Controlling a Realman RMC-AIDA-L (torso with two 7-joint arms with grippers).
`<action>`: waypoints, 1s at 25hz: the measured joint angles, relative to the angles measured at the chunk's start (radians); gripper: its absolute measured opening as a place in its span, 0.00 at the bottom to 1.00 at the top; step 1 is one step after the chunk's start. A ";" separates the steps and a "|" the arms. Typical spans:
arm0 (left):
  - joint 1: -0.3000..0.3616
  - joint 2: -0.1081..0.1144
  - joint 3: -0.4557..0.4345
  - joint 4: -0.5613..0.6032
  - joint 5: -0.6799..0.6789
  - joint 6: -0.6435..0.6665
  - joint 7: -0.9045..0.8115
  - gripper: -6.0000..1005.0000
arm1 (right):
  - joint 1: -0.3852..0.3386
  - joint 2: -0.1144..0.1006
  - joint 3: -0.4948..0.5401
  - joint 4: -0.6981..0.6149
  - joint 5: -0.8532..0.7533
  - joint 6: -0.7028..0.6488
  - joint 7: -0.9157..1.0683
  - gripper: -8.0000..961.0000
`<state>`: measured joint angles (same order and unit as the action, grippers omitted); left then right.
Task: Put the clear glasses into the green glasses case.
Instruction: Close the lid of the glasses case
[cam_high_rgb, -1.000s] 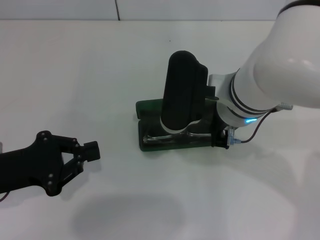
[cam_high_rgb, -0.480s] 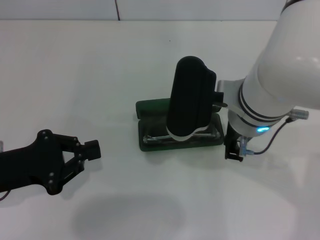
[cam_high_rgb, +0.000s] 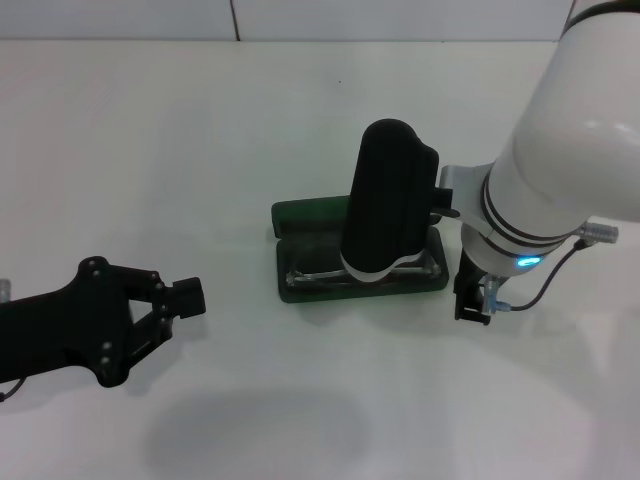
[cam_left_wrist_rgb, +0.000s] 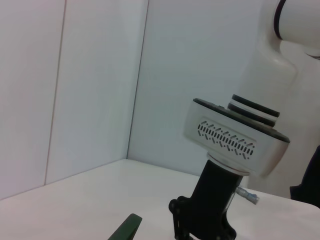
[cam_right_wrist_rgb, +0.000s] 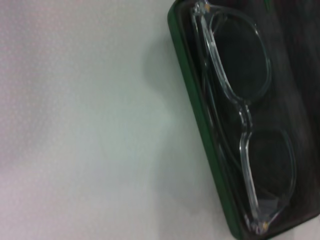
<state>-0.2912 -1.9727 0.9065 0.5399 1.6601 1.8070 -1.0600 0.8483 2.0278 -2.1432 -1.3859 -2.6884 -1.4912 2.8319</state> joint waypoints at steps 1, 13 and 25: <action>-0.001 0.000 0.000 0.000 -0.001 0.000 0.000 0.07 | 0.001 0.000 -0.001 0.003 0.000 0.008 -0.002 0.01; -0.009 0.000 0.000 -0.001 -0.001 -0.013 -0.001 0.07 | 0.012 0.000 -0.019 0.049 0.009 0.069 -0.017 0.01; -0.012 0.002 0.000 -0.002 -0.002 -0.014 -0.002 0.07 | 0.015 0.000 -0.024 0.086 0.008 0.113 -0.041 0.01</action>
<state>-0.3035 -1.9703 0.9066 0.5383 1.6581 1.7931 -1.0621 0.8637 2.0278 -2.1673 -1.2999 -2.6803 -1.3779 2.7910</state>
